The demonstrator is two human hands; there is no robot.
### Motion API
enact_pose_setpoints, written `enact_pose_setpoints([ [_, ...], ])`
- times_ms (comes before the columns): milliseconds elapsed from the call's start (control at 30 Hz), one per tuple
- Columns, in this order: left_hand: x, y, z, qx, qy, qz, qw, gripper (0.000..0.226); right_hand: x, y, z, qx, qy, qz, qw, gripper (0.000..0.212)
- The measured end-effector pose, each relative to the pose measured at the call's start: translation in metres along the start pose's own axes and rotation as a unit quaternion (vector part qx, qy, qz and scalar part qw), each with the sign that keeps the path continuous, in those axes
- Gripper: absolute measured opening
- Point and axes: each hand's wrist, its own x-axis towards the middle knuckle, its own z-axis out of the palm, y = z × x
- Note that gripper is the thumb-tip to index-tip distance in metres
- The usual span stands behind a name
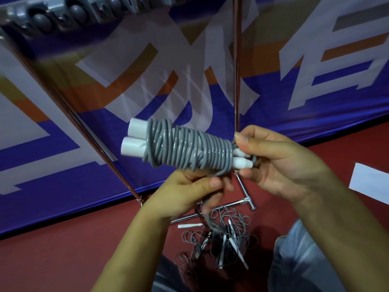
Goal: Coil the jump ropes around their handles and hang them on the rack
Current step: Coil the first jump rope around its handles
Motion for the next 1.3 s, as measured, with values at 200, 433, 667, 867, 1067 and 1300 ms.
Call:
enact_pose_setpoints([
  [200, 0.003, 0.012, -0.018, 0.09, -0.018, 0.048, 0.995, 0.029, -0.002, -0.001, -0.004, -0.05, -0.093, 0.044, 0.993, 0.007],
  [433, 0.012, 0.039, -0.022, 0.244, -0.112, 0.007, 0.963, 0.014, -0.005, -0.006, -0.013, -0.23, -0.176, 0.024, 0.957, 0.017],
  [667, 0.011, 0.037, -0.014, 0.411, 0.014, 0.096, 0.907, 0.014, 0.001, 0.003, -0.02, -0.231, -0.112, 0.024, 0.966, 0.014],
  [867, 0.009, 0.026, -0.013, 0.502, 0.113, 0.164, 0.842, 0.021, 0.007, 0.017, -0.025, -0.227, -0.042, 0.012, 0.973, 0.02],
  [1067, 0.004, 0.018, -0.004, 0.482, 0.188, 0.203, 0.832, 0.01, 0.01, 0.034, -0.021, -0.174, 0.03, -0.074, 0.981, 0.028],
  [1300, 0.001, 0.021, 0.008, 0.511, 0.23, 0.224, 0.797, 0.006, 0.014, 0.047, -0.017, -0.192, 0.127, -0.187, 0.955, 0.03],
])
